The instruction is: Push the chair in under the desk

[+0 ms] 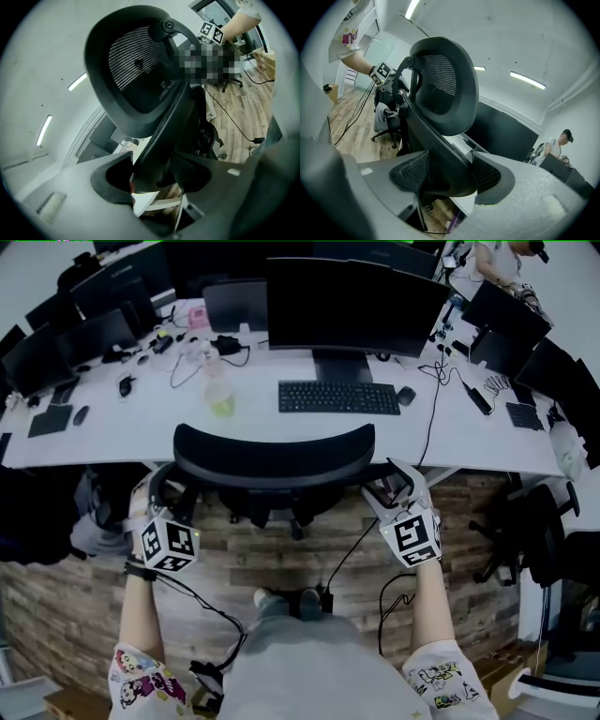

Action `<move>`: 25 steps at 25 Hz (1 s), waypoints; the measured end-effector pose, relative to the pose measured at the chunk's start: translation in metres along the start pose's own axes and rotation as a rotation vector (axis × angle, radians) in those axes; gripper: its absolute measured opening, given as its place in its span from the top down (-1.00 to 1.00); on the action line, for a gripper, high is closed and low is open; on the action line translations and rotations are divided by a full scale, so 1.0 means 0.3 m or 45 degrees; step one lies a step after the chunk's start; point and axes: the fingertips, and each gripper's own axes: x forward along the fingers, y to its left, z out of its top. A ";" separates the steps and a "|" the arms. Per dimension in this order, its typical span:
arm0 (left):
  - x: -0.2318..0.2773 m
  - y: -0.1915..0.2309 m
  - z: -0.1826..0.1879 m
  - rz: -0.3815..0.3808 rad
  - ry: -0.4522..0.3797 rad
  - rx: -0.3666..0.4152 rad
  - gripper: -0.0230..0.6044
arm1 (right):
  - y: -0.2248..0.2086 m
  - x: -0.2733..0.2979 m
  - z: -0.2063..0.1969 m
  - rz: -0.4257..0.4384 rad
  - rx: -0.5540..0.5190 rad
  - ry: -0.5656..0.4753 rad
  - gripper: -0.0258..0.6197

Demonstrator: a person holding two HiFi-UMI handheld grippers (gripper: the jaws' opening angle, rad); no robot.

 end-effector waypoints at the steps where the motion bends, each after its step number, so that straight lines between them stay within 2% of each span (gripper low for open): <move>1: 0.003 0.002 -0.001 -0.002 -0.001 0.003 0.08 | -0.002 0.006 0.002 0.002 -0.002 -0.001 0.03; 25: 0.092 0.078 -0.013 0.016 -0.041 0.001 0.07 | -0.043 0.093 0.023 -0.037 0.010 0.024 0.00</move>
